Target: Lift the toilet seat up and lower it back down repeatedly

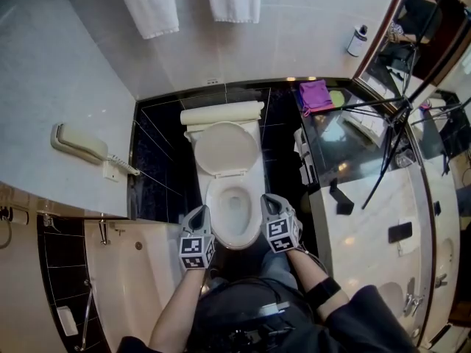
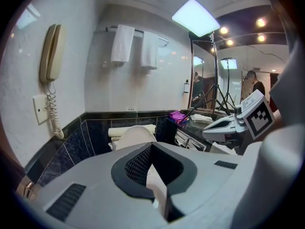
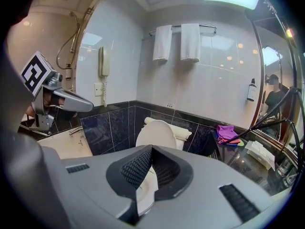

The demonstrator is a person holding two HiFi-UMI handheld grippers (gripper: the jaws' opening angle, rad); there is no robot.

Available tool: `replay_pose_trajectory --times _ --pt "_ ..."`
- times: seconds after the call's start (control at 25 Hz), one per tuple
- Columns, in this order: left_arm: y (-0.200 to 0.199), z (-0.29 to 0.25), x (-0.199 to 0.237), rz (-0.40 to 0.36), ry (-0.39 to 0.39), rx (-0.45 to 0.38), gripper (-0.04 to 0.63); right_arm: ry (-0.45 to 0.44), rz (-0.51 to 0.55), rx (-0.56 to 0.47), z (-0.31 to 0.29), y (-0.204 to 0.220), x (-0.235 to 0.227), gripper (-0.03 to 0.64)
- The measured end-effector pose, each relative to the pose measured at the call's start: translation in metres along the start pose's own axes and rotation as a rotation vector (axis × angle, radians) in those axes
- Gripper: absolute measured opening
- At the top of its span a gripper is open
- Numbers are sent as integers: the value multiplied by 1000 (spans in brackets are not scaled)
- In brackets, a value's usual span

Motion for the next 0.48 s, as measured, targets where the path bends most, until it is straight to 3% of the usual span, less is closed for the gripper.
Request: replay_pose_trajectory --times 0.48 --pt "-5 -5 10 -17 -13 -21 -5 6 1 18 -17 -4 -8 21"
Point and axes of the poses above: the fingertips, and each gripper's own axes: z backward along the fingers, x to its left, y out of its underside, the point moved 5 cm from there along z, backward along the fingers, and after that the axes turned 5 degrees about x, right-handed, at the moved point
